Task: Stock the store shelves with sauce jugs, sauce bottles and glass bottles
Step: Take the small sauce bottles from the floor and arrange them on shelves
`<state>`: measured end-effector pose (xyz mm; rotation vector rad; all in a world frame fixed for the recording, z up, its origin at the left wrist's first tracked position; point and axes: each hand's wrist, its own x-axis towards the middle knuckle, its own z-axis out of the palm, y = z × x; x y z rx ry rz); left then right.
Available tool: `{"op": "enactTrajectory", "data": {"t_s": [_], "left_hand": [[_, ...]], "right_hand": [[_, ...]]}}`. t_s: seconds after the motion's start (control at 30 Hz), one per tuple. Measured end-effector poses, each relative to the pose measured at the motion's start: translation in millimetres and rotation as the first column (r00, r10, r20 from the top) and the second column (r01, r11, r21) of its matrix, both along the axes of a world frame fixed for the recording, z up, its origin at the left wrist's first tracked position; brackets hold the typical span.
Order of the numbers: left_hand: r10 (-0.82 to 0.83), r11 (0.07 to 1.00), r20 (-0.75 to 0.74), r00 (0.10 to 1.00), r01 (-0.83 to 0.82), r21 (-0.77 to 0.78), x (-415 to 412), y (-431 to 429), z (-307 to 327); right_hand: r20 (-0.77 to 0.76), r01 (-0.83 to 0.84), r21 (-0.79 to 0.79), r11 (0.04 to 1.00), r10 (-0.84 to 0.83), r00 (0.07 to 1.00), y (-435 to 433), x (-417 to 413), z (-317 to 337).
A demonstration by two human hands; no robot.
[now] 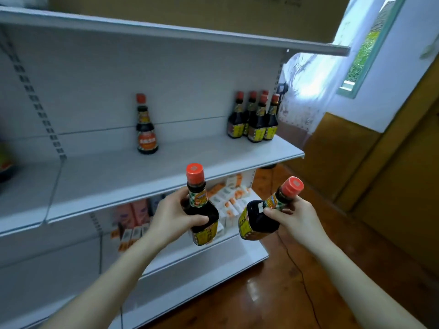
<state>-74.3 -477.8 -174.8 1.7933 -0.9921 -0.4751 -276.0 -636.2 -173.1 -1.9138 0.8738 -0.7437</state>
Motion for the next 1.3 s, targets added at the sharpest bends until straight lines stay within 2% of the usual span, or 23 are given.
{"op": "enactTrajectory", "data": {"t_s": [0.27,0.57,0.77,0.9,1.13,1.3], "left_hand": [[-0.05,0.996,0.029,0.998,0.052,-0.068,42,-141,18],[-0.03,0.999,0.004,1.0,0.03,-0.02,86,-269,17],[0.112,0.993,0.052,0.992,-0.114,0.037,97,-330,5],[0.198,0.974,0.017,0.98,-0.198,0.108,95,-365,3],[0.26,0.956,-0.008,0.966,-0.256,0.145,94,-407,2],[0.242,0.959,-0.011,0.97,-0.238,0.153,94,-415,3]], "right_hand": [[0.014,0.003,-0.092,0.996,-0.002,1.0,-137,37,18],[0.007,0.02,-0.139,0.99,-0.019,1.0,-275,84,39],[-0.113,-0.106,-0.143,0.984,0.09,0.99,-364,109,36],[-0.189,-0.217,-0.097,0.971,0.196,0.962,-416,125,29],[-0.232,-0.374,-0.018,0.927,0.36,0.904,-468,144,24],[-0.229,-0.491,0.031,0.87,0.485,0.844,-481,152,26]]}}
